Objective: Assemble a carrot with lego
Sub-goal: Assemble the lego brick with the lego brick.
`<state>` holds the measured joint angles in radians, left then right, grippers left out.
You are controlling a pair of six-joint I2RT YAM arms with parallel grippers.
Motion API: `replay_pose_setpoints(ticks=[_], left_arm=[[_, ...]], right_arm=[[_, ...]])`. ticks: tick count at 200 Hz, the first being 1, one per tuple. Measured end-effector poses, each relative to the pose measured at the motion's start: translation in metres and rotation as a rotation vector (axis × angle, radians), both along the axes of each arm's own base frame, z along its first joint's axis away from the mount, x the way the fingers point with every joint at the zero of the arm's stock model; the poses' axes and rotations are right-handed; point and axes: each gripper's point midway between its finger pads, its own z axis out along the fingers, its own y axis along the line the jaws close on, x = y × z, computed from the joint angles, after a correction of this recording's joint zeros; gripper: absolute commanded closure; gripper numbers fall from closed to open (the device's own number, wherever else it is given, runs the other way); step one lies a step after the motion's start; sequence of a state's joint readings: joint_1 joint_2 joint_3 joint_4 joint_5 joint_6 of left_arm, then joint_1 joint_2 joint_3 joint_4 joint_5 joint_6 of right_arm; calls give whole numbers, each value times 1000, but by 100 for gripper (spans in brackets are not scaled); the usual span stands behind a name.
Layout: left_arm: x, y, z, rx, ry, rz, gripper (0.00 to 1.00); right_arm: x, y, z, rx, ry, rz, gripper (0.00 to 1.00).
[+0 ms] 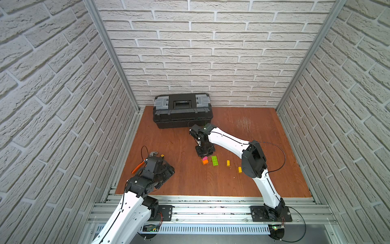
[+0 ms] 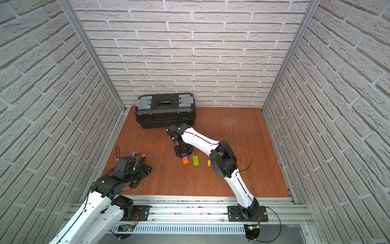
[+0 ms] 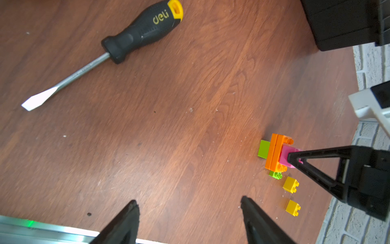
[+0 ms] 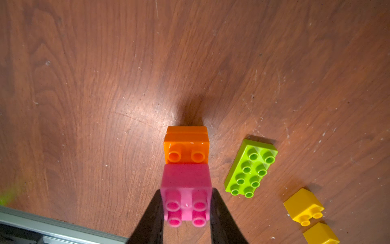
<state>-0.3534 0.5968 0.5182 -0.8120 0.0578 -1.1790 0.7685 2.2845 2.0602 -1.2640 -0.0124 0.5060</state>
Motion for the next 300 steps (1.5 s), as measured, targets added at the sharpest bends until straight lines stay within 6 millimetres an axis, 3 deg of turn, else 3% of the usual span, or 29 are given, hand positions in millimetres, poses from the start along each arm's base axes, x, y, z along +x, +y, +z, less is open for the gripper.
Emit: replay_pose_setpoints(ticks=[96, 168, 203, 221, 263, 300], left_arm=[[-3, 1, -5, 0, 2, 1, 21], [-3, 1, -5, -1, -1, 1, 21], [-3, 1, -5, 0, 3, 0, 21], [-3, 1, -6, 3, 8, 0, 21], [-3, 1, -8, 8, 21, -1, 21], [-3, 1, -9, 14, 31, -4, 21]], right_arm=[[0, 1, -5, -12, 18, 24, 89], [0, 0, -4, -14, 17, 25, 59], [1, -3, -32, -59, 43, 24, 51], [2, -4, -33, -67, 45, 22, 47], [7, -5, -19, -50, 19, 14, 38], [13, -8, 19, 8, -43, -1, 34]])
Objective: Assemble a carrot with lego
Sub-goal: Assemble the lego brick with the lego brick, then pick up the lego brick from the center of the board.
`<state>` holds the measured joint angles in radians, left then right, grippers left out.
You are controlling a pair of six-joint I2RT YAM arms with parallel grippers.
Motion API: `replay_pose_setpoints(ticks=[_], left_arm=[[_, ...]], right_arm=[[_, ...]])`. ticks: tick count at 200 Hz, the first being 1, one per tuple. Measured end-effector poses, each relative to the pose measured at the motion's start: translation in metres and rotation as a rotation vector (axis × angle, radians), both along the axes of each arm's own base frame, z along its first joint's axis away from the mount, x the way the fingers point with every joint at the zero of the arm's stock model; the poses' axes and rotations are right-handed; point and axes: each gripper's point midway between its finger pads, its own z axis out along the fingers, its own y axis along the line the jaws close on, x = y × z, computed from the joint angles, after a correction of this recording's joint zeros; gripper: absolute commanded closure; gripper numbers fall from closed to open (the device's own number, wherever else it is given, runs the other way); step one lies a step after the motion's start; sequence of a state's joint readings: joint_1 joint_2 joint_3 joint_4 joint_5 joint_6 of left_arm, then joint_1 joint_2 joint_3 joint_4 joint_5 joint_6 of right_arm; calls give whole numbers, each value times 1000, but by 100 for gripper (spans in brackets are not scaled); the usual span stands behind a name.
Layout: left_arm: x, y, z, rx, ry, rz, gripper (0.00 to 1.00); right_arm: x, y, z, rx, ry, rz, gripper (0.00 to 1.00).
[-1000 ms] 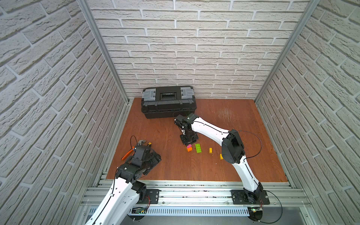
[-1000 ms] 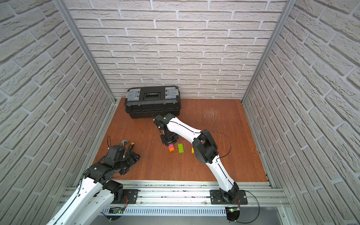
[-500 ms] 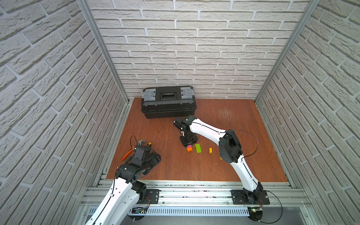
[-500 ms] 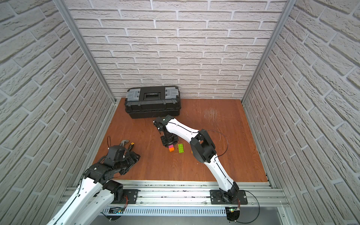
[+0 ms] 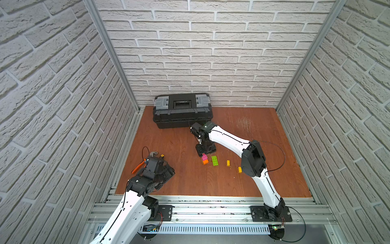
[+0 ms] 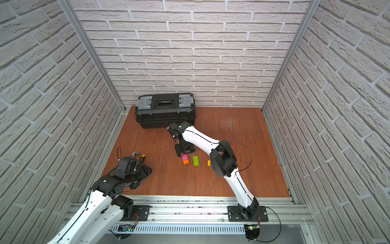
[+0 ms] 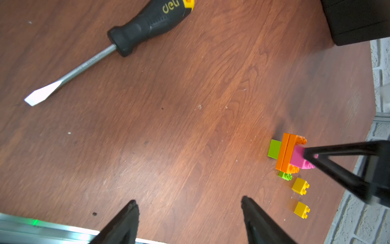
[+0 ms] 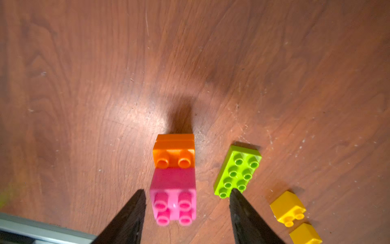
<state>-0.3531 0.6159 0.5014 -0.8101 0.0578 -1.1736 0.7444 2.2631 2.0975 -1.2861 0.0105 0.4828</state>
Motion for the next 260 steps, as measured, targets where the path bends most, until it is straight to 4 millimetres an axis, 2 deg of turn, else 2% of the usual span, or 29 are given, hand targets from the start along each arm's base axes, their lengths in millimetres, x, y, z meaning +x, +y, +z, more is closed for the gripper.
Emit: replay_pose_setpoints(ticks=[18, 41, 56, 69, 87, 109, 133, 163, 204, 260], left_arm=[[1, 0, 1, 2, -2, -3, 21], [2, 0, 3, 2, -5, -5, 21], [1, 0, 3, 2, -5, -5, 21], [2, 0, 3, 1, -7, -4, 21], [2, 0, 4, 0, -10, -3, 21], [2, 0, 4, -2, -14, -1, 21], [2, 0, 5, -4, -19, -1, 21], [1, 0, 7, -7, -27, 0, 21], [1, 0, 7, -8, -25, 2, 21], [1, 0, 4, -4, -13, 2, 21]], right_arm=[[2, -4, 24, 44, -42, -14, 34], [-2, -20, 50, 87, -90, -48, 36], [-6, -36, 60, 100, -110, -80, 37], [-9, -49, 60, 98, -115, -108, 38], [-12, -63, 48, 74, -99, -139, 37], [-15, -73, 19, 37, -59, -168, 34], [-19, -72, -8, 21, -22, -177, 32], [-16, -65, -30, 26, -3, -182, 32], [-11, -58, -44, 35, 3, -183, 34], [-18, -51, -61, 9, 28, -160, 41]])
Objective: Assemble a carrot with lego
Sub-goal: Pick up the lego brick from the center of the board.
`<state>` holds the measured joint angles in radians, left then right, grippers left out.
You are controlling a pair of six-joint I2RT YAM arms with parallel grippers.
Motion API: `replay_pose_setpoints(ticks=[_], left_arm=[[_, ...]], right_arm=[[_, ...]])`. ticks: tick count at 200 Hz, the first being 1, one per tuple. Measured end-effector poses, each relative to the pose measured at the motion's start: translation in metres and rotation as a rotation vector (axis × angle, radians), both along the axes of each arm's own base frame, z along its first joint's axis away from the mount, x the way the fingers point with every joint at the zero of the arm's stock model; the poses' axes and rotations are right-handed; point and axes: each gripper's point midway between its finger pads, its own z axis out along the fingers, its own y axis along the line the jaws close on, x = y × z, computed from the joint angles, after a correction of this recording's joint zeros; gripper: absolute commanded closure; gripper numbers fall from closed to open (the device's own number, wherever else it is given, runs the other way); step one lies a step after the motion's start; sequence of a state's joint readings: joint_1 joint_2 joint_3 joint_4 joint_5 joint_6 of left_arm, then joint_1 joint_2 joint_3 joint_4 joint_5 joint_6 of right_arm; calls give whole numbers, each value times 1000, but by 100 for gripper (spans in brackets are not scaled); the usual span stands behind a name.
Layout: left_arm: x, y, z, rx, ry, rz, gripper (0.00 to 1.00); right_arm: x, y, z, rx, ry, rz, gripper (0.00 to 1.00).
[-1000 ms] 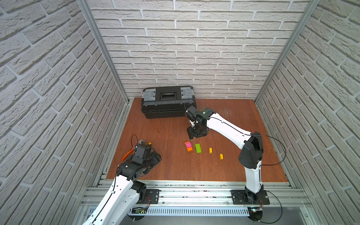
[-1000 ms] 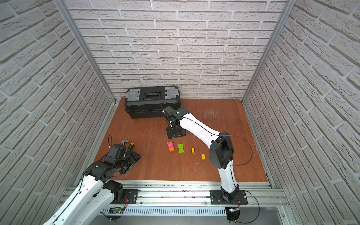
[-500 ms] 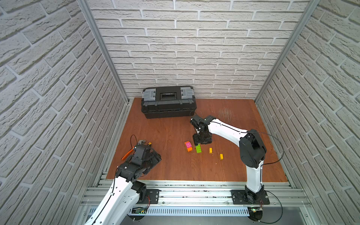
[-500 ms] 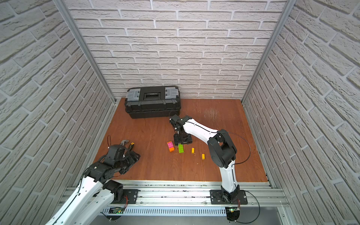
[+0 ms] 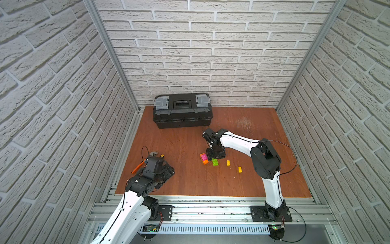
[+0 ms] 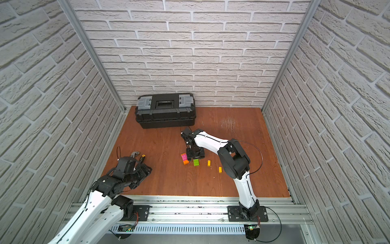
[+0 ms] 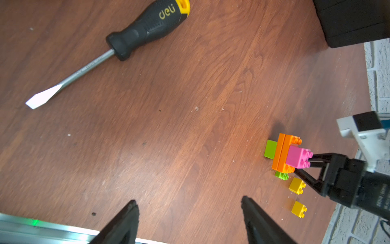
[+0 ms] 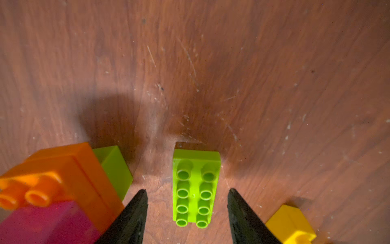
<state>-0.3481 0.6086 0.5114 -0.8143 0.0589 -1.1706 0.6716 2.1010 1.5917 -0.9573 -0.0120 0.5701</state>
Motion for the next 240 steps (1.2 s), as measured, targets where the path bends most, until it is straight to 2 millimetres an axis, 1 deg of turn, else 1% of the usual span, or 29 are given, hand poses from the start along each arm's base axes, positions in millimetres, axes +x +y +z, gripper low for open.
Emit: replay_pose_setpoints(ticks=[30, 112, 137, 159, 179, 198, 221, 240], left_arm=[[0, 0, 0, -2, 0, -1, 20], [0, 0, 0, -2, 0, -1, 21], [0, 0, 0, -2, 0, -1, 21], [0, 0, 0, -2, 0, -1, 21], [0, -1, 0, -2, 0, -1, 21], [0, -1, 0, -2, 1, -1, 21], [0, -1, -1, -1, 6, -2, 20], [1, -2, -2, -3, 12, -5, 21]], right_arm=[[-2, -1, -10, -24, 16, 5, 46], [-1, -3, -9, -32, 11, 6, 75], [-2, -5, -7, -44, 12, 6, 79], [0, -6, -2, -57, 9, 7, 81], [5, -5, 7, -61, -6, 11, 82], [9, -5, 21, -60, -29, 17, 83], [19, 2, 50, -31, -75, 35, 86], [30, 12, 81, 16, -131, 55, 86]])
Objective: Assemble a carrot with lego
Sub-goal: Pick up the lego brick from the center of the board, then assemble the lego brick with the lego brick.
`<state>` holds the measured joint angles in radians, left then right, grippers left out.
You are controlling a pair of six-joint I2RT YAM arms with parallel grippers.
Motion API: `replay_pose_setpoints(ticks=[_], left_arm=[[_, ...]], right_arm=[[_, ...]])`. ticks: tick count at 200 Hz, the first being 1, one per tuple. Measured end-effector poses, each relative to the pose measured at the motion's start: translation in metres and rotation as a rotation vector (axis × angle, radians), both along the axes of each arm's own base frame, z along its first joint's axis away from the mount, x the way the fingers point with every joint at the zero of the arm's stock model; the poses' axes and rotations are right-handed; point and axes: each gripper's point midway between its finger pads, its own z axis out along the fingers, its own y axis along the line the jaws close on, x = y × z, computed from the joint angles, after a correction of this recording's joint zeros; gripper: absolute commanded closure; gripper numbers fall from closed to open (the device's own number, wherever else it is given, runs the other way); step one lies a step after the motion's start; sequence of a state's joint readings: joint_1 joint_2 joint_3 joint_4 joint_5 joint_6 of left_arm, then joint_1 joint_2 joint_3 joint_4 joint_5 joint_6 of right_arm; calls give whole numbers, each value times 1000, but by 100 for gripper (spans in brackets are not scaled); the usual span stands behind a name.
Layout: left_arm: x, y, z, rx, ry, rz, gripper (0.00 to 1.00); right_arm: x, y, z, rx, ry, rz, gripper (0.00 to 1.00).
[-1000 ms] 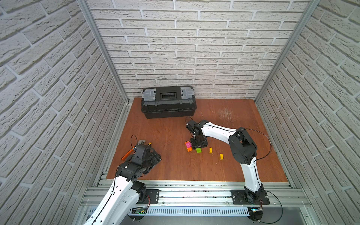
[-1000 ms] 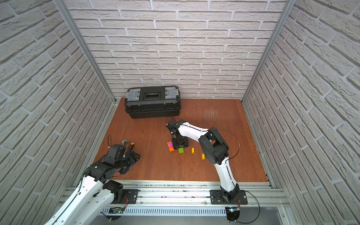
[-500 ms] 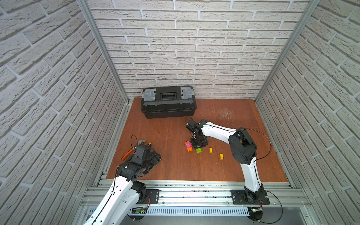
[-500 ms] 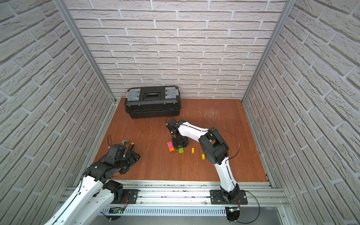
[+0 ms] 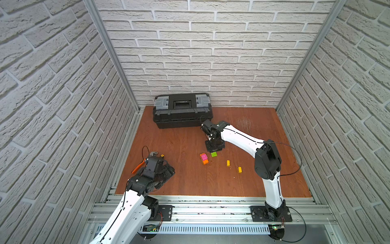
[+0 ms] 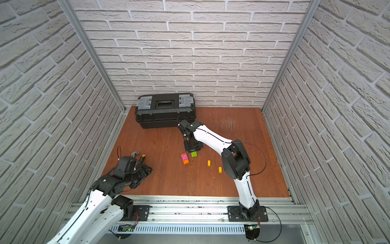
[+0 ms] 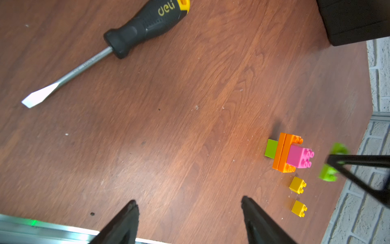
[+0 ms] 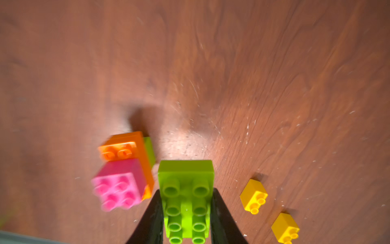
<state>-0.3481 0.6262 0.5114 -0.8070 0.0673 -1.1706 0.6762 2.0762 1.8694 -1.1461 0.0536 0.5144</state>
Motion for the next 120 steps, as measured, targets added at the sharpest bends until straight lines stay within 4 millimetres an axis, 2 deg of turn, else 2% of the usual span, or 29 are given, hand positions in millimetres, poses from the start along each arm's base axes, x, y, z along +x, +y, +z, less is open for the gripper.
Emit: replay_pose_setpoints(ticks=[34, 58, 75, 120], left_arm=[[1, -1, -3, 3, 14, -2, 21], [2, -1, -2, 2, 17, -3, 21], [3, -2, -1, 1, 13, -4, 20], [3, -2, 0, 1, 10, -7, 21]], right_arm=[[11, 17, 46, 69, -70, 48, 87], [7, 28, 60, 88, -80, 90, 87], [1, 37, 54, 80, -58, 117, 87], [-14, 46, 14, 14, 49, 164, 87]])
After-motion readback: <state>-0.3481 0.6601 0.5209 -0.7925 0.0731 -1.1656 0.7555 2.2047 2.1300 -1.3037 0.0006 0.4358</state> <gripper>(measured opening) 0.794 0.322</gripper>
